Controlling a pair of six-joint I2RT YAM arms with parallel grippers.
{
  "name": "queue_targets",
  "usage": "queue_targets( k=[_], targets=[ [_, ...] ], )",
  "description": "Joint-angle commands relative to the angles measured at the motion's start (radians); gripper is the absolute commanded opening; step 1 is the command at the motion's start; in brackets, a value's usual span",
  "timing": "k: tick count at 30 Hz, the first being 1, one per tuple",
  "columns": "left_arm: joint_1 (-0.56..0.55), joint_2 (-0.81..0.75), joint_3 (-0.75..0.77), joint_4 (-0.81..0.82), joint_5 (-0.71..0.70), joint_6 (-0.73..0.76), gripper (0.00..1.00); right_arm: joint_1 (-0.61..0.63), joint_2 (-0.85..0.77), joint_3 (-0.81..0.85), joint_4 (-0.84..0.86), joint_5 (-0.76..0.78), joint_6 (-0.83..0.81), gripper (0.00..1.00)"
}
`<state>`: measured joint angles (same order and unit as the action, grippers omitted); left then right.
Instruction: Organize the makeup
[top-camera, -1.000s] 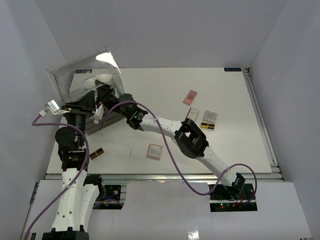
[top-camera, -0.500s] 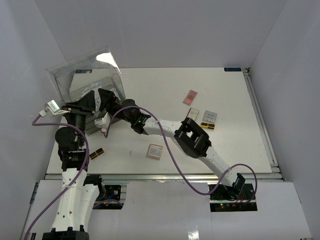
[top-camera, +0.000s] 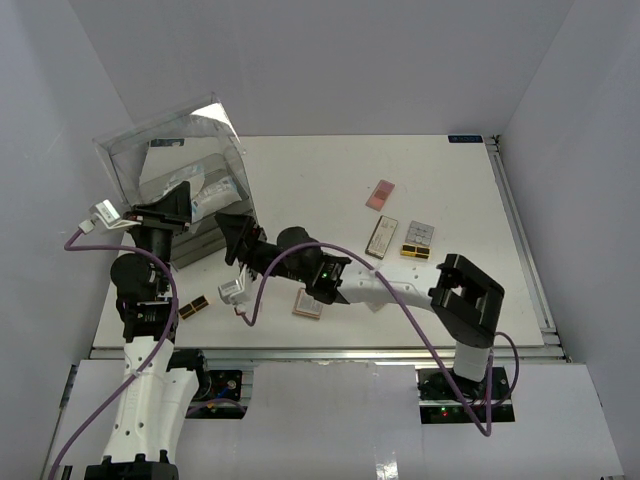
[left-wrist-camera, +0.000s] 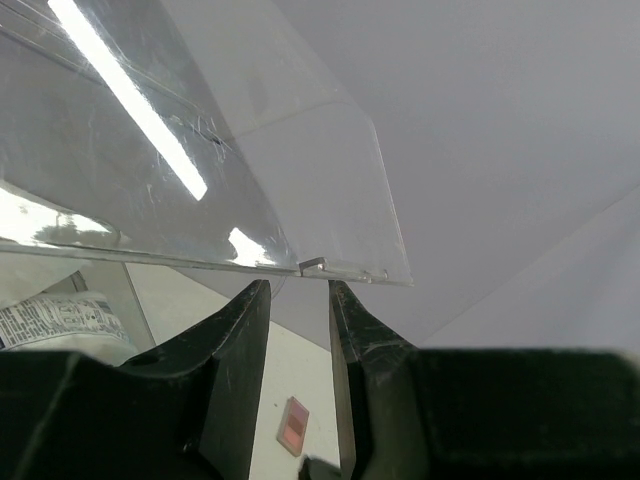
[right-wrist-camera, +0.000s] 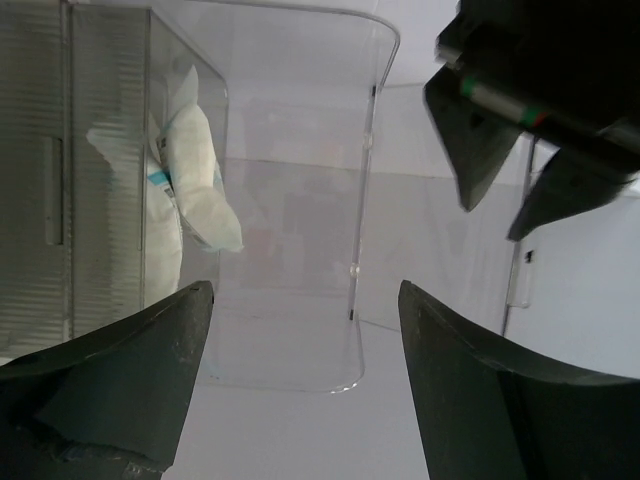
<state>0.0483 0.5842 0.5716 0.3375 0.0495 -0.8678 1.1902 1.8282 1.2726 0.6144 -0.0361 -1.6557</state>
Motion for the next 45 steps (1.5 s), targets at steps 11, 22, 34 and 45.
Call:
queue_targets(
  k=[11, 22, 34, 45],
  targets=[
    [-0.008, -0.068, -0.092, -0.324, 0.030, -0.220, 0.42, 0.090, -0.378, -0.067, -0.894, 0.265, 0.310, 0.82],
    [-0.010, -0.055, -0.311, -0.313, 0.083, -0.365, 0.45, -0.146, -0.567, -0.060, -0.967, 0.163, 0.474, 0.90],
    [-0.009, 0.086, -0.417, -0.103, 0.130, -0.283, 0.75, -0.597, -0.475, 0.107, -1.022, -0.453, 1.073, 0.93],
    [0.014, 0.201, -0.511, 0.215, 0.028, -0.323, 0.92, -0.781, -0.516, -0.211, -0.757, -0.954, 1.207, 0.86]
  ],
)
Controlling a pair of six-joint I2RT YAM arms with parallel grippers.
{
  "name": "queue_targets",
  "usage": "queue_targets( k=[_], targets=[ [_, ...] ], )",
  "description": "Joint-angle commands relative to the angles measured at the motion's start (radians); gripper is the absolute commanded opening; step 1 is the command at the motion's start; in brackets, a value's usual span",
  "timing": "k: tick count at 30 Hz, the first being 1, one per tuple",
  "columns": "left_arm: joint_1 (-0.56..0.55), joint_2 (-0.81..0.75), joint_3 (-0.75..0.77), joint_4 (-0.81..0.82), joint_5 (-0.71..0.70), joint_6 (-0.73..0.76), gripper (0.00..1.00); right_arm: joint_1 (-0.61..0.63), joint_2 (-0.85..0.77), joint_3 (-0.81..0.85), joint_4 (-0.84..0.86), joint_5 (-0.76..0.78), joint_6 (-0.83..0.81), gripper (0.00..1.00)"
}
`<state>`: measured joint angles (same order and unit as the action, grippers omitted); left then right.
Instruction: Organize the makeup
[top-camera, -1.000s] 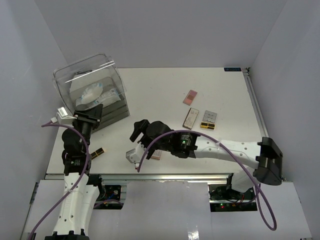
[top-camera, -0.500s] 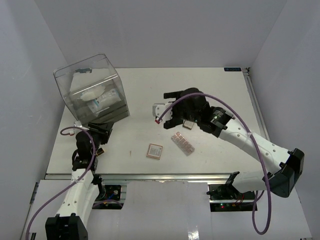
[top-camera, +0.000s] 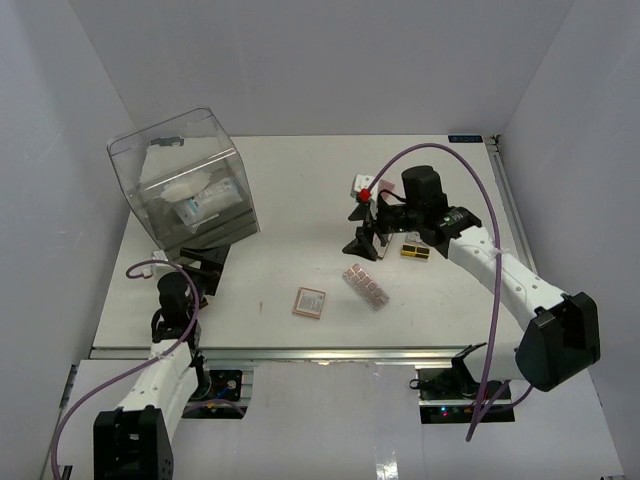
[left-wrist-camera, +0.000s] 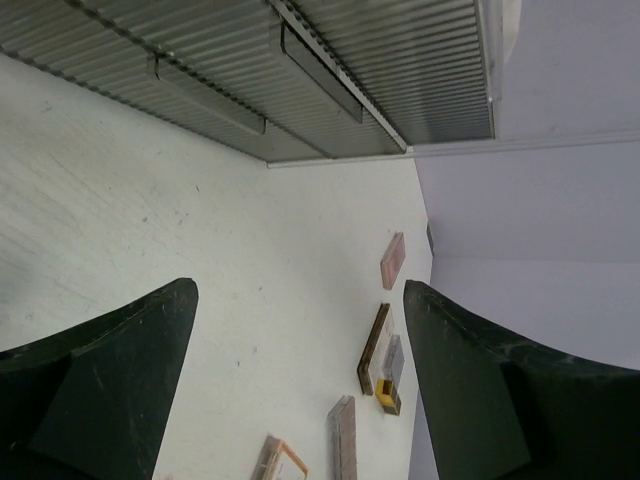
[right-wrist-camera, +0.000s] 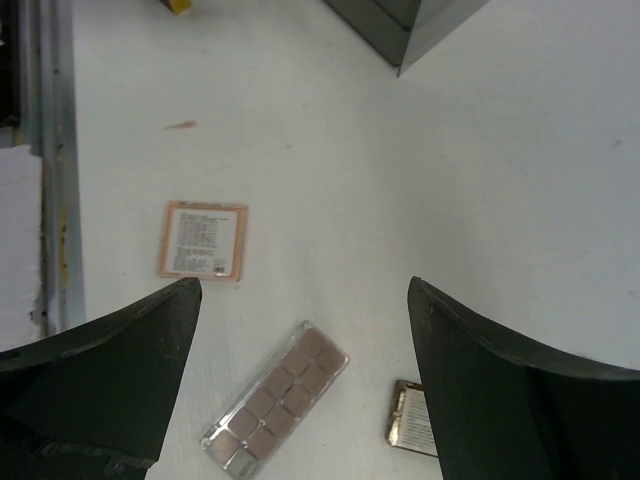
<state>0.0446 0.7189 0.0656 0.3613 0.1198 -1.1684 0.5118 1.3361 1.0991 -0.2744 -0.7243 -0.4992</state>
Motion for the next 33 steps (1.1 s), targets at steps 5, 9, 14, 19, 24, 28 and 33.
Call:
queue_targets(
  k=[5, 9, 14, 19, 24, 28, 33],
  targets=[
    [0.054, 0.220, 0.032, 0.309, 0.007, -0.052, 0.86, -0.130, -0.049, -0.174, 0.261, -0.335, 0.076, 0.82],
    [0.082, 0.287, 0.058, 0.360, 0.018, -0.057, 0.77, -0.146, -0.052, -0.190, 0.262, -0.335, 0.073, 0.81],
    [0.106, 0.343, 0.082, 0.416, 0.017, -0.068, 0.67, -0.161, -0.061, -0.214, 0.262, -0.343, 0.064, 0.79],
    [0.111, 0.393, 0.116, 0.446, 0.023, -0.074, 0.58, -0.166, -0.076, -0.234, 0.298, -0.345, 0.065, 0.79],
    [0.115, 0.449, 0.123, 0.489, 0.023, -0.096, 0.45, -0.173, -0.080, -0.244, 0.303, -0.351, 0.064, 0.79],
    [0.116, 0.480, 0.128, 0.509, 0.029, -0.110, 0.42, -0.180, -0.084, -0.249, 0.309, -0.359, 0.066, 0.79],
    [0.122, 0.498, 0.134, 0.519, 0.022, -0.115, 0.36, -0.188, -0.088, -0.256, 0.318, -0.373, 0.073, 0.79]
  ],
)
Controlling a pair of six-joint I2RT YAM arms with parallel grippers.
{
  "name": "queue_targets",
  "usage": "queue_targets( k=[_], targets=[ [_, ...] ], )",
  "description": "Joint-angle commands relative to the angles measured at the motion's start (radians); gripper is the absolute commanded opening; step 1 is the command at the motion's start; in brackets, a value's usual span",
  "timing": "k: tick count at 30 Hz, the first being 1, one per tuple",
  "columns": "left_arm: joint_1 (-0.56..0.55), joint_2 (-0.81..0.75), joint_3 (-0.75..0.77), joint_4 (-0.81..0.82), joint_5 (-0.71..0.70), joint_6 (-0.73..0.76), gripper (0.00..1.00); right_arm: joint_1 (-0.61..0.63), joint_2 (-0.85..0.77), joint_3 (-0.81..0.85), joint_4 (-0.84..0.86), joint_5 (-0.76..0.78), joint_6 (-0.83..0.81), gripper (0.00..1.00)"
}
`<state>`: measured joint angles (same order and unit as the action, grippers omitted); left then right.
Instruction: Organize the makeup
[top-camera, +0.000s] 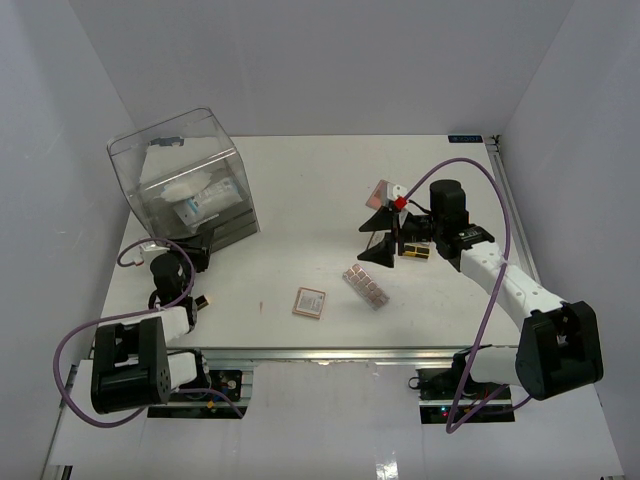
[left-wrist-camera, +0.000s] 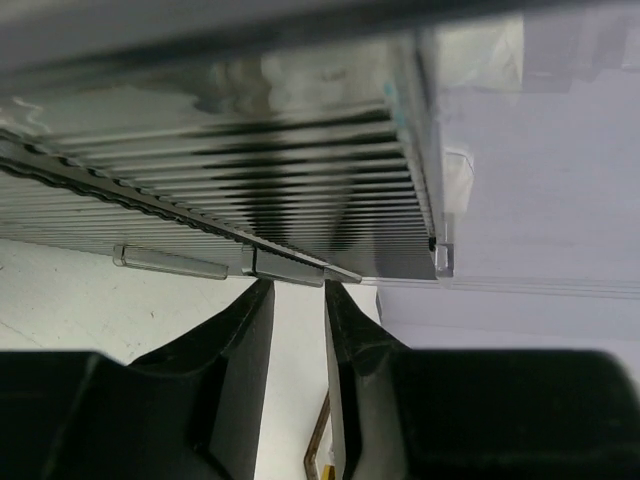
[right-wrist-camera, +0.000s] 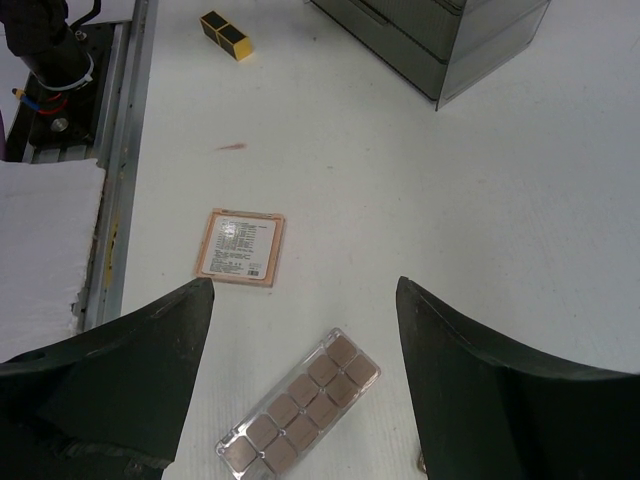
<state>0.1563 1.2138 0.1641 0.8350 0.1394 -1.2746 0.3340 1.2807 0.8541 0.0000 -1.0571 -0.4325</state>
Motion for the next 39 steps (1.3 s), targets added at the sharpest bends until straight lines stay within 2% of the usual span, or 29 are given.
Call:
queue_targets(
  k=[1, 15, 24, 26, 27, 30, 32, 36, 39],
  targets=[
    [0.012, 0.007, 0.037, 0.048, 0.002, -0.009, 0.34, -0.013, -0.033, -0.012, 0.044, -0.042, 0.007, 0.79],
    [0.031, 0.045, 0.004, 0.121, 0.035, -0.015, 0.09, -0.035, -0.046, -0.026, 0.060, -0.064, 0.020, 0.79],
    [0.029, -0.066, -0.101, 0.125, 0.089, -0.035, 0.03, -0.041, -0.049, -0.027, 0.063, -0.069, 0.023, 0.79],
    [0.029, -0.107, -0.115, 0.103, 0.083, -0.030, 0.04, -0.043, -0.051, -0.029, 0.067, -0.069, 0.025, 0.80],
    [0.029, -0.123, -0.116, 0.083, 0.076, -0.027, 0.09, -0.044, -0.052, -0.031, 0.068, -0.069, 0.027, 0.80],
    [0.029, -0.125, -0.102, 0.045, 0.054, -0.021, 0.33, -0.049, -0.056, -0.034, 0.074, -0.072, 0.033, 0.80],
    [0.030, -0.102, -0.086, 0.054, 0.056, -0.014, 0.41, -0.053, -0.058, -0.037, 0.078, -0.073, 0.038, 0.80],
    [0.030, -0.026, -0.042, 0.077, 0.057, -0.002, 0.49, -0.061, -0.058, -0.040, 0.084, -0.076, 0.041, 0.80],
    [0.029, 0.038, -0.014, 0.103, 0.065, 0.003, 0.50, -0.064, -0.054, -0.040, 0.086, -0.080, 0.041, 0.80]
  ],
)
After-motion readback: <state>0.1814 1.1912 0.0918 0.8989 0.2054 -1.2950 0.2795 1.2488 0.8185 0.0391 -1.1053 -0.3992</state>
